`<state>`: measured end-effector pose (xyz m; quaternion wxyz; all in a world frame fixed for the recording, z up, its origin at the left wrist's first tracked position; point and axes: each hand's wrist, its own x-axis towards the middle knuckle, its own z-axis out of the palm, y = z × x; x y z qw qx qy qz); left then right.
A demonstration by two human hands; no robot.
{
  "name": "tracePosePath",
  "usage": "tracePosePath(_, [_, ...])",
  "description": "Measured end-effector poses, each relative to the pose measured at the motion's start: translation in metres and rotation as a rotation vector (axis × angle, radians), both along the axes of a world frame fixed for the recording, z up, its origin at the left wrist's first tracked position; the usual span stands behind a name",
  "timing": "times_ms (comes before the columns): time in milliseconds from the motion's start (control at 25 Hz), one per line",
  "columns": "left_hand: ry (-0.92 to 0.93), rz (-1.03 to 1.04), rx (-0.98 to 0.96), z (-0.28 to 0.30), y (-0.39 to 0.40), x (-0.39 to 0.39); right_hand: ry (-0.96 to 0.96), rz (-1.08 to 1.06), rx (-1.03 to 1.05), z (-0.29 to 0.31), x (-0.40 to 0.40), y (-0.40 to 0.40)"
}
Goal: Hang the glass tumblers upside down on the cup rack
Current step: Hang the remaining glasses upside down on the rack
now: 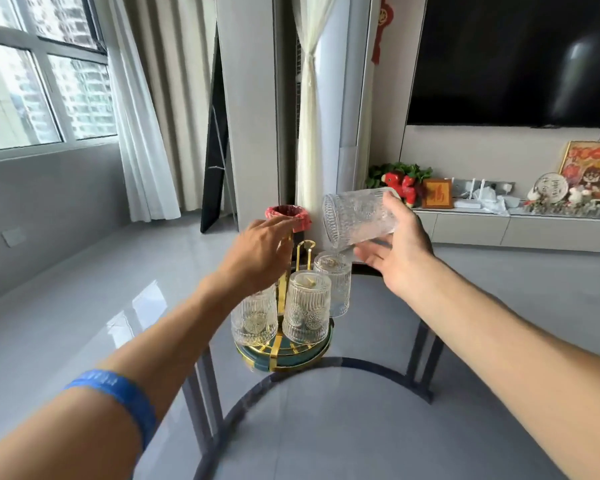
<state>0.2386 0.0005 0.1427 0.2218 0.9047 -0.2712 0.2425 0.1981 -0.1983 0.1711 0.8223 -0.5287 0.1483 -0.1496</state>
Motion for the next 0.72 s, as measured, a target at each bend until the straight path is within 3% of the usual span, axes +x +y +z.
tracePosePath(120, [0.159, -0.042, 0.018, 0.000, 0.002, 0.020, -0.028, -0.122, -0.296, 0.006, 0.039, 0.007])
tracePosePath(320, [0.157, -0.082, -0.077, -0.008, 0.015, 0.028, -0.011, -0.194, -0.809, -0.001, 0.086, 0.026])
tracePosePath(440, [0.154, -0.097, -0.102, -0.010, 0.014, 0.030, -0.027, -0.112, -1.067, -0.017, 0.100, 0.031])
tracePosePath(600, [0.183, -0.109, -0.119, -0.010, 0.018, 0.031, -0.029, 0.034, -1.195, -0.027, 0.113, 0.034])
tracePosePath(720, [0.231, -0.100, -0.096, -0.006, 0.023, 0.030, 0.054, 0.183, -1.402, -0.039, 0.119, 0.035])
